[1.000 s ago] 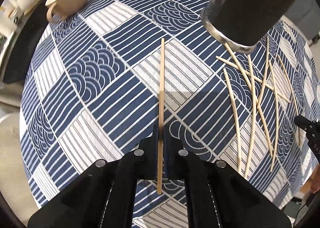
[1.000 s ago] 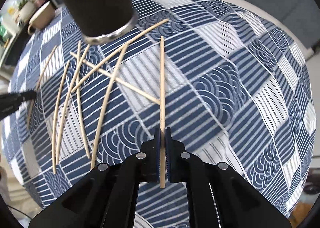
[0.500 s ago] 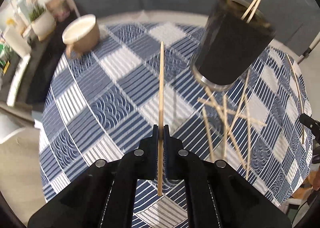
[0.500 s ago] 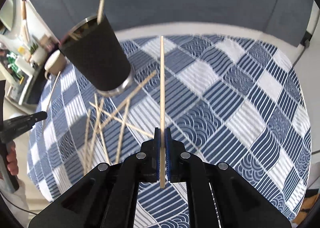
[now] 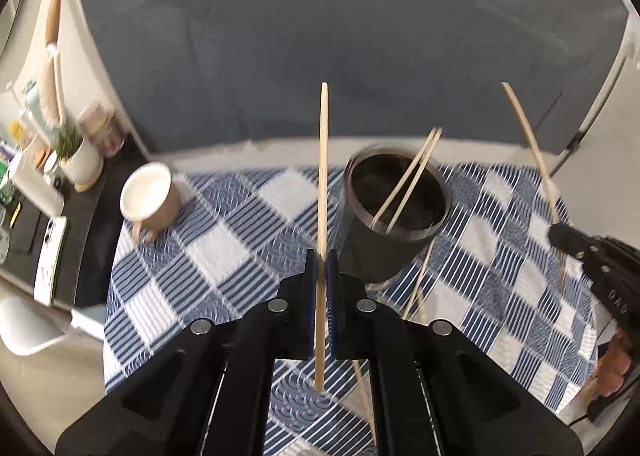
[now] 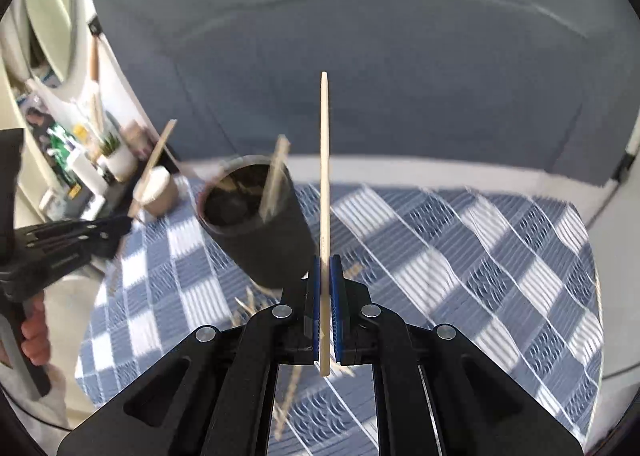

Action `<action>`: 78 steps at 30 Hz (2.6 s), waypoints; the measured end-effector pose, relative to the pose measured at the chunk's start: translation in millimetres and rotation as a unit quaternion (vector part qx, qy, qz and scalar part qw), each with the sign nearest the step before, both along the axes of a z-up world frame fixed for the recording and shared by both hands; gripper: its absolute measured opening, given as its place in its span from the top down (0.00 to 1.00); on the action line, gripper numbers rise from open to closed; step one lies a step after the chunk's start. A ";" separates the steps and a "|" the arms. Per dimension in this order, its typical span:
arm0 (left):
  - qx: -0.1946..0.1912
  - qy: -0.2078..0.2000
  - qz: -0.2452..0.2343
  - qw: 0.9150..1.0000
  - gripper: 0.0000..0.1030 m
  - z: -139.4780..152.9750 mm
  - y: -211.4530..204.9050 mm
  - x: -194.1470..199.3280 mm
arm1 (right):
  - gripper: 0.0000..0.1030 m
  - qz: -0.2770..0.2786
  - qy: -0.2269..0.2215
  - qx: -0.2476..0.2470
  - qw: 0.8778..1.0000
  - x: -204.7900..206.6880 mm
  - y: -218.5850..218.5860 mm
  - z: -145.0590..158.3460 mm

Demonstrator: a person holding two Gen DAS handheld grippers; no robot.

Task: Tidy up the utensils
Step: 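Raise the left gripper's stick above the holder while the right gripper raises its stick, then open both grippers to release the sticks into the black holder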

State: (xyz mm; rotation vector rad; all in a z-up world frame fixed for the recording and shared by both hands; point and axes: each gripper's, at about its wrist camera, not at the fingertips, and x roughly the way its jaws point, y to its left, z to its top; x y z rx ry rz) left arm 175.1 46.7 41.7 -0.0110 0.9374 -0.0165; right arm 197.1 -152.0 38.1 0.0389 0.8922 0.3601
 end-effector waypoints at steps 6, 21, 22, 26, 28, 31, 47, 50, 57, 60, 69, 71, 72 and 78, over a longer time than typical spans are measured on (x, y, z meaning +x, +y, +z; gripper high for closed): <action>-0.058 -0.031 -0.029 0.997 0.95 24.4 -0.6 24.2 | 0.95 0.021 -0.034 0.043 0.998 24.6 23.3 17.7; -0.208 -0.187 -0.065 0.958 0.95 20.8 13.4 73.3 | 0.95 0.059 -0.092 0.215 0.970 95.3 45.9 -25.1; -0.211 -0.198 -0.065 0.955 0.95 15.7 12.0 73.5 | 0.95 0.058 -0.092 0.224 0.969 98.3 45.9 -32.2; -0.215 -0.213 -0.068 0.951 0.95 -6.8 5.1 75.2 | 0.95 0.060 -0.095 0.236 0.965 99.7 46.8 -54.6; -0.209 -0.206 -0.070 0.953 0.95 -24.3 -0.6 77.0 | 0.95 0.059 -0.091 0.232 0.967 96.8 48.0 -64.6; -0.199 -0.192 -0.065 0.959 0.95 -45.1 -6.6 75.3 | 0.95 0.060 -0.084 0.212 0.972 93.2 49.6 -75.9; -0.173 -0.190 -0.061 0.965 0.84 -51.2 -9.3 36.1 | 0.93 0.082 -0.090 0.124 0.985 59.8 52.8 -73.8; -0.174 -0.187 -0.054 0.965 0.78 -43.3 -3.9 25.5 | 0.92 0.082 -0.084 0.102 0.988 55.0 55.4 -68.8; -0.149 -0.186 -0.034 0.970 0.50 -12.4 10.2 -1.0 | 0.91 0.084 -0.084 0.073 0.990 37.2 55.6 -39.7; -0.144 -0.182 -0.022 0.972 0.45 -2.4 18.0 -10.5 | 0.91 0.086 -0.083 0.065 0.991 29.5 54.2 -24.4; -0.112 -0.168 -0.003 0.979 0.32 13.4 28.3 -41.2 | 0.67 0.075 -0.093 0.048 0.992 4.3 37.2 10.8; -0.110 -0.164 -0.001 0.980 0.30 13.0 30.0 -46.6 | 0.64 0.070 -0.094 0.043 0.992 -1.9 32.2 14.7; -0.108 -0.158 0.000 0.981 0.26 11.6 31.6 -49.8 | 0.63 0.069 -0.094 0.042 0.992 -4.0 29.6 15.1; -0.096 -0.140 0.006 0.986 0.13 1.8 37.8 -59.6 | 0.62 0.062 -0.091 0.017 0.994 -20.7 19.2 15.4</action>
